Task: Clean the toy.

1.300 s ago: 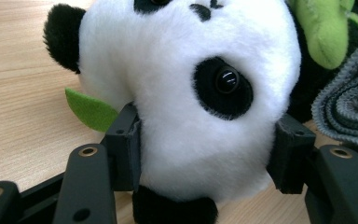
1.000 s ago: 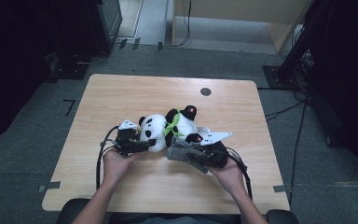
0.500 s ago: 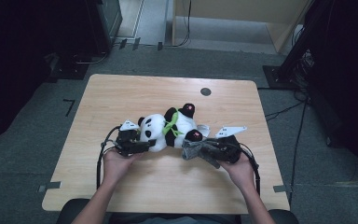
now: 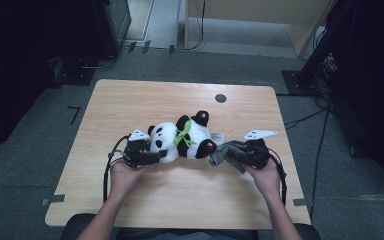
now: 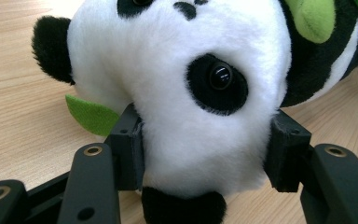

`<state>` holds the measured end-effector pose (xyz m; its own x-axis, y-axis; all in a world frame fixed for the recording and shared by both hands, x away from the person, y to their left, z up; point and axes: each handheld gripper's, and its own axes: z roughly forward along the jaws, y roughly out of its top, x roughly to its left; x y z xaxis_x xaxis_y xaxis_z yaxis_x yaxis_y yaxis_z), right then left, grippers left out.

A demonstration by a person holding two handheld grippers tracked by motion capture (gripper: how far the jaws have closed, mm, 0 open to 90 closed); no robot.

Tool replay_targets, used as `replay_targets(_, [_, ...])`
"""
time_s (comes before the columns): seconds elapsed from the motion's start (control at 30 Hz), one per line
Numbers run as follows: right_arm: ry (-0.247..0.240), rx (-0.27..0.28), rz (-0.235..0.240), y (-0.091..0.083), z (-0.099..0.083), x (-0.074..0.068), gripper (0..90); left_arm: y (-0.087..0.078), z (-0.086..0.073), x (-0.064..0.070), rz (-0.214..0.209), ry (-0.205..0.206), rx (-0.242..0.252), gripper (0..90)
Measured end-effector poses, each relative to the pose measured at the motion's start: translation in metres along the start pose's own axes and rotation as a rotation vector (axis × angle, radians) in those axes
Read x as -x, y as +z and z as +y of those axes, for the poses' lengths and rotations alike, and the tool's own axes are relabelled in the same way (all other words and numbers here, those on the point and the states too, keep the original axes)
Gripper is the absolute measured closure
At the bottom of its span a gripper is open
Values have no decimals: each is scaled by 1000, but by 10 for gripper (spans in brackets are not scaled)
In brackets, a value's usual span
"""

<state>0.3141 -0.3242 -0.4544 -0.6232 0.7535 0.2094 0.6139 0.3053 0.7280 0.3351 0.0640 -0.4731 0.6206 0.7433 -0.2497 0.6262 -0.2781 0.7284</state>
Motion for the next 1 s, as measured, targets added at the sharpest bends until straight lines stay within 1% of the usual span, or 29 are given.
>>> replay_targets(0.03, [9,2,-5,0,0,2,776,0,0,0,-1,2,0,418])
replay_targets(0.07, [17,20,-14,-1,1,5,777,0,-1,0,0,9,7,417])
replay_targets(0.1, [17,20,-14,-1,1,5,777,0,-1,0,0,9,7,416])
replay_targets(0.13, [25,41,-20,-3,2,6,776,0,-1,0,-2,8,13,414])
replay_targets(0.17, [25,51,-19,-3,2,7,777,-1,-1,0,-2,6,16,414])
replay_targets(0.23, [26,57,-22,-3,3,8,777,-1,-1,0,-3,6,18,414])
replay_targets(0.3, [30,55,-24,-3,4,8,776,-2,-1,-2,-15,-3,22,414])
replay_targets(0.37, [24,74,-30,-4,6,8,776,-4,0,-3,-23,-16,31,416])
replay_targets(0.4, [29,81,-36,-6,7,8,776,-4,0,-3,-23,-16,31,416])
replay_targets(0.43, [32,95,-34,-7,8,9,773,-5,1,-4,-32,-21,31,417])
replay_targets(0.5, [38,102,-37,-7,9,10,768,-6,1,-4,-33,-19,35,418])
replay_targets(0.63, [46,102,-35,-5,10,13,768,-6,0,-3,-35,-7,35,415])
replay_targets(0.67, [51,122,-30,-4,13,14,768,-5,-1,-3,-36,-4,35,415])
replay_targets(0.7, [51,122,-30,-4,13,14,768,-5,-1,-3,-36,-4,35,412])
replay_targets(0.73, [54,160,-16,-1,17,13,766,-4,-1,-2,-32,3,36,407])
replay_targets(0.77, [55,167,-6,1,18,13,764,-4,-1,-2,-30,4,36,405])
replay_targets(0.8, [55,167,-6,1,18,13,764,-4,-1,-2,-30,4,36,402])
replay_targets(0.83, [59,159,11,7,20,13,760,-4,-2,-2,-28,7,37,402])
replay_targets(0.87, [55,143,9,12,22,12,759,-4,-2,-2,-29,11,36,399])
replay_targets(0.9, [43,121,12,22,23,10,757,-3,-3,-3,-31,10,38,394])
replay_targets(0.93, [42,105,10,27,23,9,757,-3,-3,-3,-35,7,39,391])
replay_targets(0.97, [42,105,10,27,23,9,757,-3,-3,-3,-35,7,39,388])
replay_targets(1.0, [36,77,7,35,23,8,756,-2,-4,-5,-46,7,42,384])
